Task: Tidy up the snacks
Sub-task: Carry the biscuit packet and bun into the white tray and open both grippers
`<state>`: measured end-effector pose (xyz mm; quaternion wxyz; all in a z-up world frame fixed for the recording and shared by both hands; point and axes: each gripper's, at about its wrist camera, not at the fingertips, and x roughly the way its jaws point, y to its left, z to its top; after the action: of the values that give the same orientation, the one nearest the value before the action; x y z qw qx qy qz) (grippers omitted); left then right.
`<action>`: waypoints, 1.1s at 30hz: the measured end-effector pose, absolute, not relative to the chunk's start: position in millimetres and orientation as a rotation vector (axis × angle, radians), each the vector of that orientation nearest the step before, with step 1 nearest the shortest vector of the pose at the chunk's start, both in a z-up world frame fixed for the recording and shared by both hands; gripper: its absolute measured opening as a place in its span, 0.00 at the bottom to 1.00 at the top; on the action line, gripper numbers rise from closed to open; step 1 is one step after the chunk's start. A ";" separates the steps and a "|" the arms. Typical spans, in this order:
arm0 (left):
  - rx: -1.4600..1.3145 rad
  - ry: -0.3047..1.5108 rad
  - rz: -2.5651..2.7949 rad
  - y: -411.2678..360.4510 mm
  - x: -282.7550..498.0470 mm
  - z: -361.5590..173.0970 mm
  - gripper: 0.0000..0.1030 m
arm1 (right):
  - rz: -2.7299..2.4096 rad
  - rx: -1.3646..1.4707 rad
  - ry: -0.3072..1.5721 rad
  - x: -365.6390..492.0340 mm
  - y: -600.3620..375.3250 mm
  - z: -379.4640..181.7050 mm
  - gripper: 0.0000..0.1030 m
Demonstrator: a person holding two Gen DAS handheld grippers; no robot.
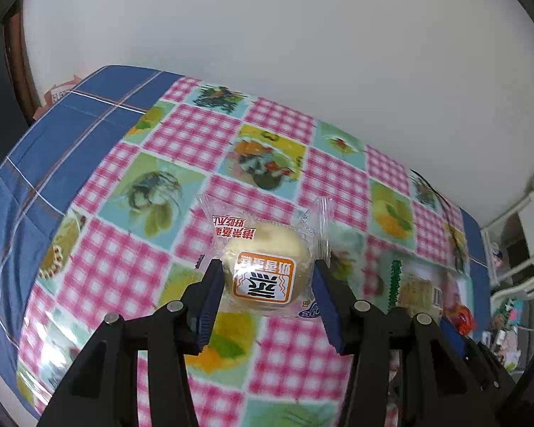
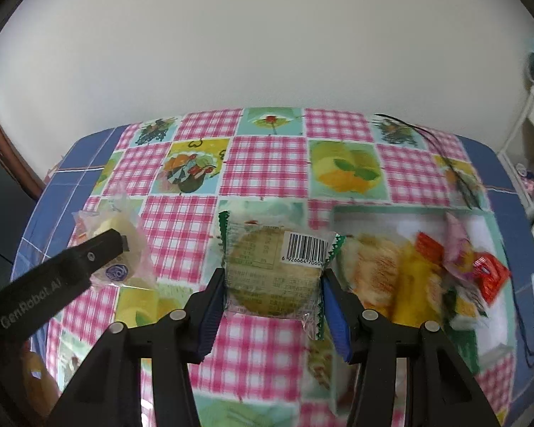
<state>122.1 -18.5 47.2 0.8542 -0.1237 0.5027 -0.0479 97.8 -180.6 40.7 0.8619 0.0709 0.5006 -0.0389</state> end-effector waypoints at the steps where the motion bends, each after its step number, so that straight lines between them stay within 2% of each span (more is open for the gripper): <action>1: -0.264 1.059 -0.113 -21.6 117.5 47.9 0.50 | -0.083 0.149 1.047 90.2 -183.1 42.3 0.53; 18: -0.188 1.095 -0.231 -82.5 66.9 46.0 0.51 | -0.175 0.263 1.094 26.8 -254.3 30.0 0.53; 33: -0.013 1.152 -0.432 -190.5 38.7 26.9 0.51 | -0.387 0.441 1.093 -8.9 -377.5 3.8 0.53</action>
<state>38.7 -190.5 26.9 0.8168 -0.0060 0.5402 -0.2024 -8.9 -377.5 3.8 0.8138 0.2068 0.5120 -0.1813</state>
